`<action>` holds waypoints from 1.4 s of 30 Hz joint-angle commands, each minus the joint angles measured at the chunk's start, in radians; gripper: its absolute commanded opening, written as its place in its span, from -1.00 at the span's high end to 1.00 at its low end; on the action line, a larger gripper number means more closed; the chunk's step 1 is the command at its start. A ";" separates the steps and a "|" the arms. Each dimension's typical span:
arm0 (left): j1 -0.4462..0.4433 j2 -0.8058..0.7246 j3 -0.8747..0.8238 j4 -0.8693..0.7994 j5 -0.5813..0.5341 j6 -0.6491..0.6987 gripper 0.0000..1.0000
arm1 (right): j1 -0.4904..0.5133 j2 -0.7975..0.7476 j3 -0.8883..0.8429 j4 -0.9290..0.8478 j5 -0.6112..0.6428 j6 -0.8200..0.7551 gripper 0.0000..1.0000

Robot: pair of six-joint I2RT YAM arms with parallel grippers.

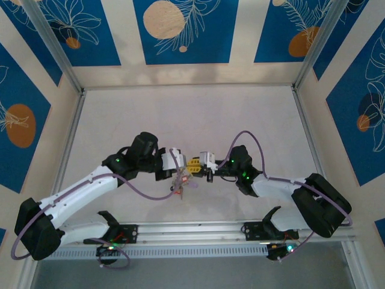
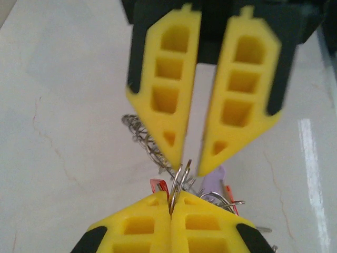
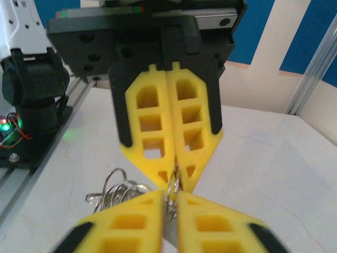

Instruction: Put the keys on the keyring

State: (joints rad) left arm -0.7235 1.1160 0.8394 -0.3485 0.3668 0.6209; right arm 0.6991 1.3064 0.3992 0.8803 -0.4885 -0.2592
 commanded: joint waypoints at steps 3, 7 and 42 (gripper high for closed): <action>0.015 -0.010 0.089 -0.090 -0.086 0.006 1.00 | 0.005 -0.009 0.024 -0.080 0.012 -0.010 0.51; 0.011 -0.022 0.092 -0.091 -0.083 0.010 1.00 | 0.018 0.012 0.036 -0.058 0.020 0.008 0.50; 0.006 -0.045 0.033 -0.015 -0.060 0.003 1.00 | 0.040 0.078 0.055 0.092 0.100 0.116 0.38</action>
State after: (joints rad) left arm -0.7181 1.0874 0.8753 -0.4053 0.2722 0.6224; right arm 0.7395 1.3857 0.4255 0.9352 -0.3809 -0.1558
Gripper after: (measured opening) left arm 0.042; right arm 0.309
